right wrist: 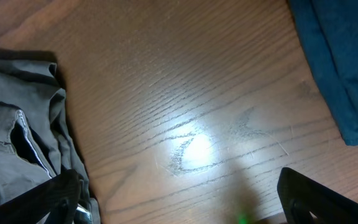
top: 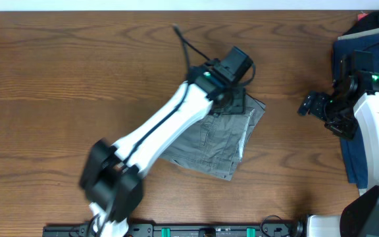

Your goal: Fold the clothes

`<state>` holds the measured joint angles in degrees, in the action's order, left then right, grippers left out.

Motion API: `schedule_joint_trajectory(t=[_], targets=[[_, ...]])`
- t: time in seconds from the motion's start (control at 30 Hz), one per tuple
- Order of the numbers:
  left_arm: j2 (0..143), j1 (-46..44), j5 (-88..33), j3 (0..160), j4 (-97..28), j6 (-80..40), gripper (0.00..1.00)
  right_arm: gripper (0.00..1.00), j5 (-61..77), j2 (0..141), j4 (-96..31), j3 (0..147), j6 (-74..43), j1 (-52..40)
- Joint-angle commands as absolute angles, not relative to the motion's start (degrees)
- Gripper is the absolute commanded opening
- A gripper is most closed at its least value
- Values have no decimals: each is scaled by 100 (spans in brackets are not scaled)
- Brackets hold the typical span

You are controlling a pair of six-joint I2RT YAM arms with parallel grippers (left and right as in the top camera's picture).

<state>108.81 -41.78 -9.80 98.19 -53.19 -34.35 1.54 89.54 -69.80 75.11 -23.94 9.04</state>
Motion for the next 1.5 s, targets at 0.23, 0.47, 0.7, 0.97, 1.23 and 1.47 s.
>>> schedule_joint_trajectory(t=[0.23, 0.47, 0.7, 0.97, 1.23, 1.47], targets=[[10925, -4530, -1249, 9159, -5948, -3326, 62, 99, 154, 8923, -6984, 7494, -2482, 904], [11174, -5030, -1673, 8007, -4722, -3778, 62, 99, 154, 8925, -6984, 7494, -2482, 904], [11533, -5452, -1802, 7658, -4294, -3826, 57, 99, 154, 8923, -6984, 7494, -2482, 904], [11174, -5505, -2178, 8180, -4639, -3780, 50, 99, 154, 8923, -6984, 7494, -2482, 904], [10103, -5308, -1953, 8687, -5083, -3052, 77, 99, 154, 8923, -6984, 7494, -2482, 904], [9445, -3754, -1177, 8702, -6239, -2473, 98, 99, 154, 8925, -6984, 7494, -2482, 904]])
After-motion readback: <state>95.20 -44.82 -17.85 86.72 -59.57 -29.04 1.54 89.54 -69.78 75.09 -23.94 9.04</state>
